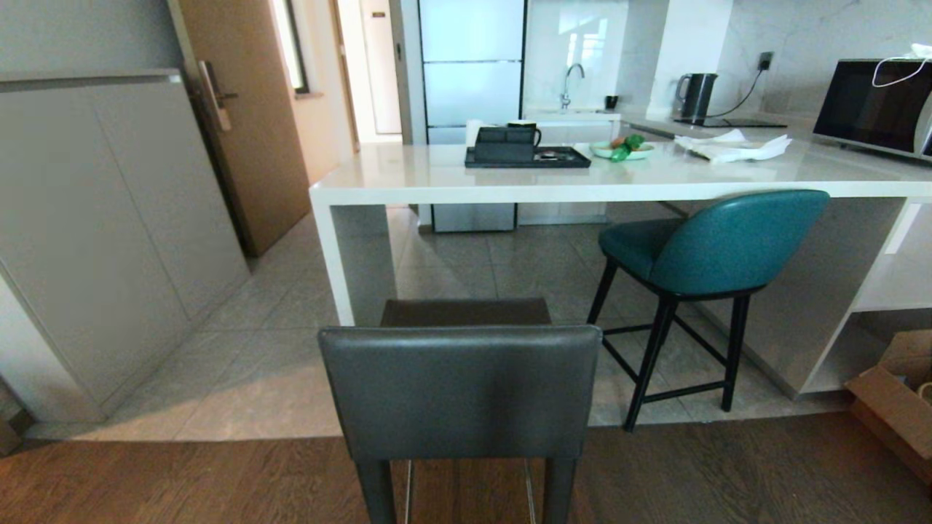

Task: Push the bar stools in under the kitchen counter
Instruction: Pull the blue chair out from under the dining table

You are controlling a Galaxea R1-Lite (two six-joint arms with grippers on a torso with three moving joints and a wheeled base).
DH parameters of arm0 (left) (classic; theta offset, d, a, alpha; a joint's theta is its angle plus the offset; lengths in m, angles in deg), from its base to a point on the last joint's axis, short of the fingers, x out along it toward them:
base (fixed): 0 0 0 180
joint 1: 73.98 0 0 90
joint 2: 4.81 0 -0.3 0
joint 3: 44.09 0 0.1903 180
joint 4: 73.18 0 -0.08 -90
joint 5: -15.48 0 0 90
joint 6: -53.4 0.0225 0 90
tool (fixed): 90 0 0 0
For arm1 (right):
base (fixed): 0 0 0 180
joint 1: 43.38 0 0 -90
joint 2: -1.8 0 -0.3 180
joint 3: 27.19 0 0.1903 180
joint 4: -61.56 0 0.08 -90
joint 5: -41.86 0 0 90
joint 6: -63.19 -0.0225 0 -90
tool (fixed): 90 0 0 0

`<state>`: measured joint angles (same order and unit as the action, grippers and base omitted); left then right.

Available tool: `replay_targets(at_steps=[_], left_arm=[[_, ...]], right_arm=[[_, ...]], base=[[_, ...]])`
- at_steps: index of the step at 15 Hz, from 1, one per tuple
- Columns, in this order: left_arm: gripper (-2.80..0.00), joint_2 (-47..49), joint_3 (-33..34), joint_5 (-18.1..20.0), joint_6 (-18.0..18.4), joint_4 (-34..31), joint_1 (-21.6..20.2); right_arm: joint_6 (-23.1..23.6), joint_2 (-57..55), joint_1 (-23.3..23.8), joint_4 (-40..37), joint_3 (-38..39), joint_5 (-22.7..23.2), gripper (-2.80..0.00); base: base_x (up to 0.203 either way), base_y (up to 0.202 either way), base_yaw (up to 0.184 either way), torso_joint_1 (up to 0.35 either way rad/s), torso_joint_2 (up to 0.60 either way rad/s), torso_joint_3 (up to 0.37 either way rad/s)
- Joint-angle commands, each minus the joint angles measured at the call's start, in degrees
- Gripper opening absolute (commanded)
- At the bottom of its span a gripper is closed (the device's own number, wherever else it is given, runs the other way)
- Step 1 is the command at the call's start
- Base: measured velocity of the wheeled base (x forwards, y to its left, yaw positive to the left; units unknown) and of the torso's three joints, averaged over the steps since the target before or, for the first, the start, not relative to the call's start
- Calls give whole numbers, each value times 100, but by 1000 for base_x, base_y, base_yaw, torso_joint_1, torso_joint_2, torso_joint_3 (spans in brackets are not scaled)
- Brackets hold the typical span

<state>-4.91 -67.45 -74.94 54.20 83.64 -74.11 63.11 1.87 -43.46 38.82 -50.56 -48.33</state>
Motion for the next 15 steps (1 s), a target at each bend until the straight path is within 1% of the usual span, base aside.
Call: replay_targets(at_steps=[1, 9, 13, 15], left_arm=[[-280, -8, 18, -2, 0, -1, -4], [-280, -8, 18, 6, 0, -1, -4], [-280, -8, 18, 6, -9, -1, -4], [-280, 0, 18, -2, -9, -1, -4]], right_arm=[[-1, -7, -1, 0, 18, 1, -280], [-1, -7, -1, 0, 26, 1, -280], [-1, -7, -1, 0, 26, 1, -280], [-1, -7, -1, 0, 26, 1, -280]], base=[[0, 0, 0, 0, 0, 0], [0, 0, 0, 0, 0, 0], [130, 0, 2, 6, 7, 3], [0, 0, 0, 0, 0, 0]])
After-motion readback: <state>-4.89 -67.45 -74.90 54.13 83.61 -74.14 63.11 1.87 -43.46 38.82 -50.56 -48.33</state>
